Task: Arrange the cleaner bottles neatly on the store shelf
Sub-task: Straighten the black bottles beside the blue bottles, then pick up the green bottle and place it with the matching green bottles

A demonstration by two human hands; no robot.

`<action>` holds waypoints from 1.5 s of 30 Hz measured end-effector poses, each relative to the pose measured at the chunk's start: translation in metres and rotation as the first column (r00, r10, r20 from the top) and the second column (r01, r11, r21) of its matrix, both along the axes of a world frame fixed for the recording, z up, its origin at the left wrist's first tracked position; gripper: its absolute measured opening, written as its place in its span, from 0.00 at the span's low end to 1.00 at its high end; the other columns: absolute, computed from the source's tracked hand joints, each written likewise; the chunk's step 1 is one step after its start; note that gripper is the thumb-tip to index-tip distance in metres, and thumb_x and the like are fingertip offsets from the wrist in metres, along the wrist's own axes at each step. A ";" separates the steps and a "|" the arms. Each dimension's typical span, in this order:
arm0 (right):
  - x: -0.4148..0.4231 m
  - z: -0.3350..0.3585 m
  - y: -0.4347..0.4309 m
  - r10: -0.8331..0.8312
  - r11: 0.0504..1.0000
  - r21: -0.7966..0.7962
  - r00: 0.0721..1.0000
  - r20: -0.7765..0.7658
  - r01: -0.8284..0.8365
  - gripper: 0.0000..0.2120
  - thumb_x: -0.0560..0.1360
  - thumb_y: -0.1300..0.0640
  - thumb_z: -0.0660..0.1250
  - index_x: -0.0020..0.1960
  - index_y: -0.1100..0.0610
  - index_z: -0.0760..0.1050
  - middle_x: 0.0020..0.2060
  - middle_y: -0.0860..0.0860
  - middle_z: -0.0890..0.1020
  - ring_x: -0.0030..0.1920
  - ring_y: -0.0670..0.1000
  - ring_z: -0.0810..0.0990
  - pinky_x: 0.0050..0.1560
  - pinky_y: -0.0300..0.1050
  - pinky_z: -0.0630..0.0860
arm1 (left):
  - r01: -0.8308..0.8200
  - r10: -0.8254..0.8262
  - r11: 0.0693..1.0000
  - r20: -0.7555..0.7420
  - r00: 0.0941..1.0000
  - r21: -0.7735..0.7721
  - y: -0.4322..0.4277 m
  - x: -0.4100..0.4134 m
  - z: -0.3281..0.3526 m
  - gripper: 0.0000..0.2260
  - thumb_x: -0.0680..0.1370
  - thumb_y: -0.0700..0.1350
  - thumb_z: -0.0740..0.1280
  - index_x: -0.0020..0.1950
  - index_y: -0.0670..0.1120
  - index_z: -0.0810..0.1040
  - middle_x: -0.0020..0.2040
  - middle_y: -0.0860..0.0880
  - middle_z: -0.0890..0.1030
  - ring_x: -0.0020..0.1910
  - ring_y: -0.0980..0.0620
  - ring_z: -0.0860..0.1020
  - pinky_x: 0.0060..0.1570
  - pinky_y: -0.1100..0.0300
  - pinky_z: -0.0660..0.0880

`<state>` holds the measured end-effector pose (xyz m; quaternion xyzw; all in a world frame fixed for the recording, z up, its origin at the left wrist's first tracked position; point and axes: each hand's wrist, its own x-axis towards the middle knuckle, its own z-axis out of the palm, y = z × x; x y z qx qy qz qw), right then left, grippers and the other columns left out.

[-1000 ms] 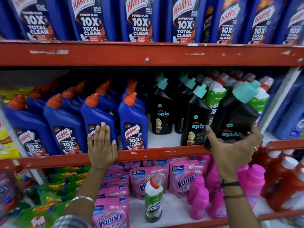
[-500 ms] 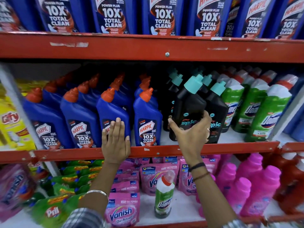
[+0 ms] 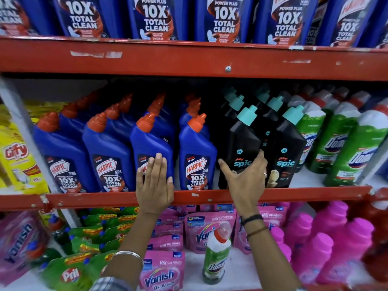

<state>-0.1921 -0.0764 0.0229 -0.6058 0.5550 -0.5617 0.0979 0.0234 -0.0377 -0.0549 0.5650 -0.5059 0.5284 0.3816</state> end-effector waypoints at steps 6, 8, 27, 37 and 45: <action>-0.002 0.005 0.002 -0.019 0.999 0.044 0.994 -0.105 0.024 0.52 0.65 0.36 0.72 0.74 0.64 0.54 0.68 0.61 0.69 0.64 0.63 0.73 0.53 0.57 0.75 | -0.006 0.006 1.000 0.000 1.000 0.003 0.000 0.000 0.000 0.26 0.82 0.48 0.51 0.79 0.43 0.52 0.79 0.49 0.50 0.78 0.51 0.52 0.76 0.50 0.46; -0.001 0.005 0.002 -0.019 0.998 0.054 0.993 -0.120 0.026 0.52 0.66 0.36 0.72 0.75 0.64 0.53 0.68 0.62 0.69 0.65 0.63 0.72 0.53 0.56 0.75 | -0.005 0.005 1.000 -0.002 1.000 0.003 0.000 0.000 0.000 0.26 0.81 0.48 0.52 0.79 0.43 0.52 0.79 0.49 0.50 0.78 0.51 0.52 0.76 0.50 0.47; -0.033 -0.145 0.088 0.342 0.919 0.146 0.924 0.171 -0.367 0.39 0.69 0.39 0.71 0.70 0.60 0.62 0.66 0.56 0.67 0.64 0.48 0.69 0.61 0.24 0.61 | 0.002 -0.002 1.000 0.006 1.000 0.009 0.003 -0.002 -0.001 0.26 0.81 0.47 0.53 0.78 0.43 0.51 0.79 0.49 0.48 0.78 0.51 0.50 0.76 0.50 0.45; -0.018 -0.242 0.094 0.260 0.785 0.520 0.942 0.214 -0.335 0.41 0.60 0.54 0.80 0.67 0.55 0.64 0.55 0.51 0.70 0.57 0.55 0.75 0.58 0.54 0.76 | 0.002 -0.002 1.000 -0.018 1.000 0.017 0.001 -0.001 -0.001 0.24 0.80 0.46 0.55 0.76 0.40 0.57 0.76 0.44 0.58 0.78 0.53 0.46 0.75 0.51 0.44; -0.016 -0.258 0.077 0.192 0.779 0.568 0.964 0.185 -0.264 0.33 0.60 0.53 0.80 0.56 0.55 0.65 0.50 0.55 0.77 0.51 0.57 0.78 0.46 0.48 0.76 | -0.018 0.018 1.000 -0.031 0.999 -0.001 0.000 -0.001 0.002 0.23 0.80 0.46 0.55 0.73 0.38 0.61 0.71 0.41 0.68 0.77 0.53 0.45 0.75 0.51 0.45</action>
